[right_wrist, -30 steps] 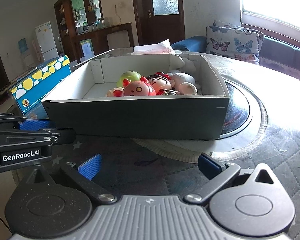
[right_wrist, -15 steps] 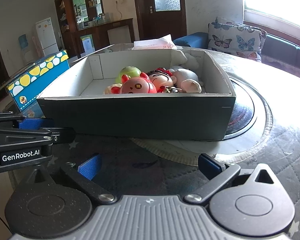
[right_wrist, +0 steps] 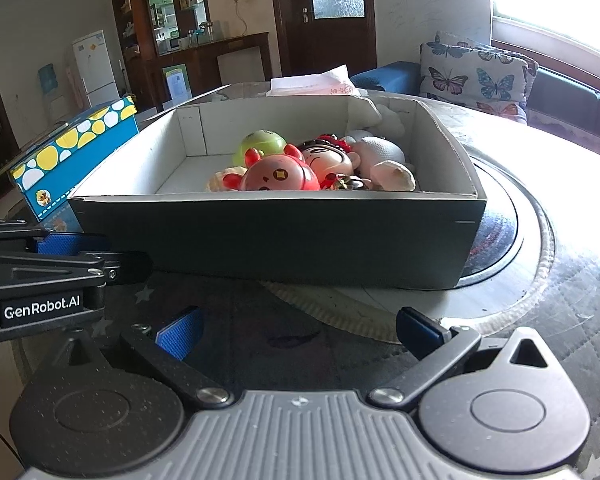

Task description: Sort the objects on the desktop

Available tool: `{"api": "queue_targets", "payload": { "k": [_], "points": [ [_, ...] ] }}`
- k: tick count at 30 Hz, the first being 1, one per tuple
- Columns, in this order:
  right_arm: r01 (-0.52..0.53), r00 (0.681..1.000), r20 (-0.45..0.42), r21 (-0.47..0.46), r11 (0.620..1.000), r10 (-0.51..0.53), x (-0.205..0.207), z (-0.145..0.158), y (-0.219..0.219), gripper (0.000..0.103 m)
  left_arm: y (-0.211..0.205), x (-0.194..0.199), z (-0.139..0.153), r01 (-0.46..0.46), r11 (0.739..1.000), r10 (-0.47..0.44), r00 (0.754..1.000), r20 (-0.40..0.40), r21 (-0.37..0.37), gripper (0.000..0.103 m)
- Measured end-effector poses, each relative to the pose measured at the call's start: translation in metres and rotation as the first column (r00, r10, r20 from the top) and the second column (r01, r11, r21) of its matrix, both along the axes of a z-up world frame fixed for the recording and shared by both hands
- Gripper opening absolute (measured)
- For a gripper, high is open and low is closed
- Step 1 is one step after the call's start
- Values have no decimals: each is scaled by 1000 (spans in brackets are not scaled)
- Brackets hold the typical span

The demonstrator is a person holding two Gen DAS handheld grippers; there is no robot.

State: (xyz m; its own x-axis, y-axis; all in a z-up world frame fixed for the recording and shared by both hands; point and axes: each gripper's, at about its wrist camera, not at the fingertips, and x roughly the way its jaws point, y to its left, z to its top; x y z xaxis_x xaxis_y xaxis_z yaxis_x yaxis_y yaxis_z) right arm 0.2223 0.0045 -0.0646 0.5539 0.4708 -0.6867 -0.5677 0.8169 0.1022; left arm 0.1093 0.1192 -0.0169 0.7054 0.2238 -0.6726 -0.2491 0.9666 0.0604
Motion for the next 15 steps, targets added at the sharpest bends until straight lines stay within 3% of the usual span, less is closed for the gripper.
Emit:
{"api": "queue_targets", "payload": {
  "k": [15],
  "points": [
    [-6, 1000, -4, 1, 1000, 6, 2, -2, 3, 103, 3, 2, -1, -1, 1000, 1, 1000, -4, -9, 40]
  ]
}}
